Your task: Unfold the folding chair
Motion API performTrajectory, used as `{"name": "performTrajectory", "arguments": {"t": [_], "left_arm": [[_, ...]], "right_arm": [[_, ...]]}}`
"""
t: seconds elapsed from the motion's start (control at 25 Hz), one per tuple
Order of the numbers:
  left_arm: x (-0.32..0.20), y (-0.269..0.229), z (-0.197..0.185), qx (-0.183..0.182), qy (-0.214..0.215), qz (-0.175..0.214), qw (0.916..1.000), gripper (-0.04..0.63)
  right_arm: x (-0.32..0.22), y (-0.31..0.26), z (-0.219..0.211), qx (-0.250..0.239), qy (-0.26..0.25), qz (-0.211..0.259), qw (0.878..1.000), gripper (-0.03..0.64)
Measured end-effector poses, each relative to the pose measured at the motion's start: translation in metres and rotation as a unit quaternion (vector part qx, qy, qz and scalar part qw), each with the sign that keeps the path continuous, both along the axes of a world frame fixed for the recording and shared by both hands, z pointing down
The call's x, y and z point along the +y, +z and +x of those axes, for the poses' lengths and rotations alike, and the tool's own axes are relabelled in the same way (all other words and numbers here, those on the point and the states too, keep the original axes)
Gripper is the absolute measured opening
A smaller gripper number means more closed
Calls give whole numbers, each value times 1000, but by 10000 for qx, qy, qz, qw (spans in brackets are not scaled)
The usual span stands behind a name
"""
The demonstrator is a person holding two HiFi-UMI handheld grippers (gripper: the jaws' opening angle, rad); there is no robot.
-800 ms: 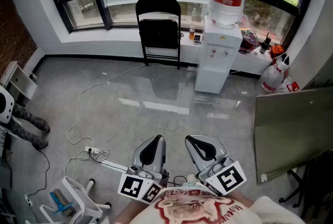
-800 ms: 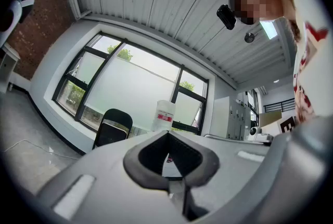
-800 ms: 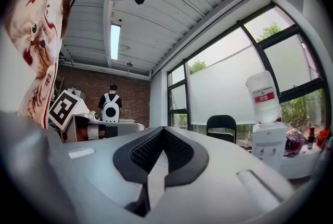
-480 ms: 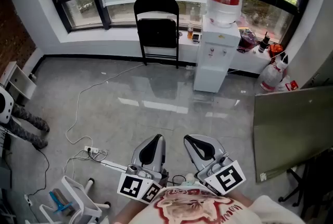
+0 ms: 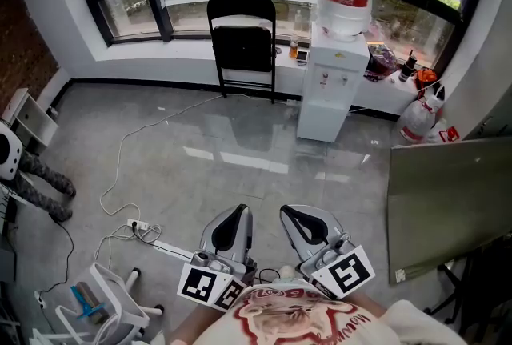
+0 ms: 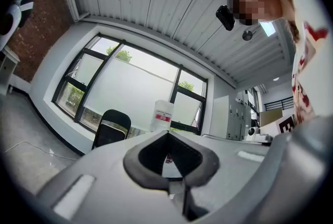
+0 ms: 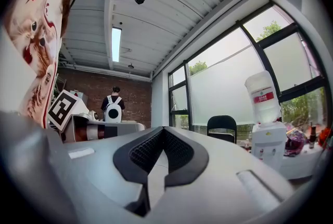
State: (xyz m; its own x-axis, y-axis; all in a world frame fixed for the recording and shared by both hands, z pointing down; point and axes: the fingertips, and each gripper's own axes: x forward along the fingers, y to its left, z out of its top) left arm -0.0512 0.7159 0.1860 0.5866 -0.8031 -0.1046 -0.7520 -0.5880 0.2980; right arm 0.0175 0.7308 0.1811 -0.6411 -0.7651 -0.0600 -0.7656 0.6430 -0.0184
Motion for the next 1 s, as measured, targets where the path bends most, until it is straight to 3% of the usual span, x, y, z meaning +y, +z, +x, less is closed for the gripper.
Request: {"name": "performTrajectory", "arguments": {"t": [0.4, 0.64, 1.0], "left_arm": [[6, 3, 33, -121, -167, 36, 9998, 0], [0, 4, 32, -99, -302, -23, 9995, 0], [-52, 11, 32, 23, -105, 22, 9999, 0]], "right_arm": [[-1, 4, 38, -340, -105, -164, 9992, 26], [-7, 16, 44, -342, -186, -345, 9986, 26], [-53, 19, 42, -286, -14, -273, 9992, 26]]}}
